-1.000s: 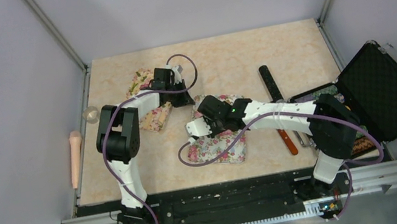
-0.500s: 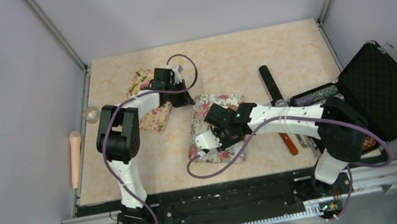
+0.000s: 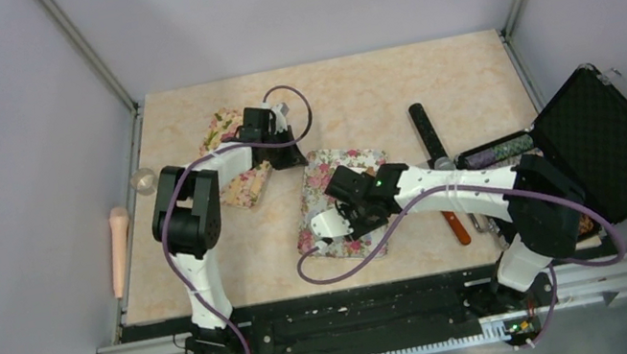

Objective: Roll out the dumpling wrappers from the dough
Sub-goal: Flatten out the dough on the work surface.

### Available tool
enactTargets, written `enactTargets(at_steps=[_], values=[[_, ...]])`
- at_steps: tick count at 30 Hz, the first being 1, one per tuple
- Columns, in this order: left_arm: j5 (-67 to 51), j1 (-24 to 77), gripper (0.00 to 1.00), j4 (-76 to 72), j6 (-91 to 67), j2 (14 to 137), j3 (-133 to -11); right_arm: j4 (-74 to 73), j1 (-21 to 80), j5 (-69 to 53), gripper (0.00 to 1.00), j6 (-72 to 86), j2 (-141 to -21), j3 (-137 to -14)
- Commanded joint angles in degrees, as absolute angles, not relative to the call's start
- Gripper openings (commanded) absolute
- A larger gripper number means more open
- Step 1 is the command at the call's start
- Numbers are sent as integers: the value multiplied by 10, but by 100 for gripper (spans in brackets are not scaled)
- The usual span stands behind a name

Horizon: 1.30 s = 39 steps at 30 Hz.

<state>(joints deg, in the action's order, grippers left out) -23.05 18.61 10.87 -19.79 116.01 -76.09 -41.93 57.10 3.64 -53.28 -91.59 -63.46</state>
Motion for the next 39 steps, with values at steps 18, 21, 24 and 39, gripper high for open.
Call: enactTargets(at_steps=[18,21,24,39], values=[[-258,177,7,107,-183,1137,-749,-452,465,-30,0,-442,-905,-793],[-287,170,25,99,-181,1122,-747,-431,463,-19,0,-429,-904,-790],[-328,160,46,76,-184,1096,-735,-415,463,-3,0,-417,-904,-789],[-652,182,68,-77,-174,1016,-660,-453,403,-86,0,-374,-902,-864]])
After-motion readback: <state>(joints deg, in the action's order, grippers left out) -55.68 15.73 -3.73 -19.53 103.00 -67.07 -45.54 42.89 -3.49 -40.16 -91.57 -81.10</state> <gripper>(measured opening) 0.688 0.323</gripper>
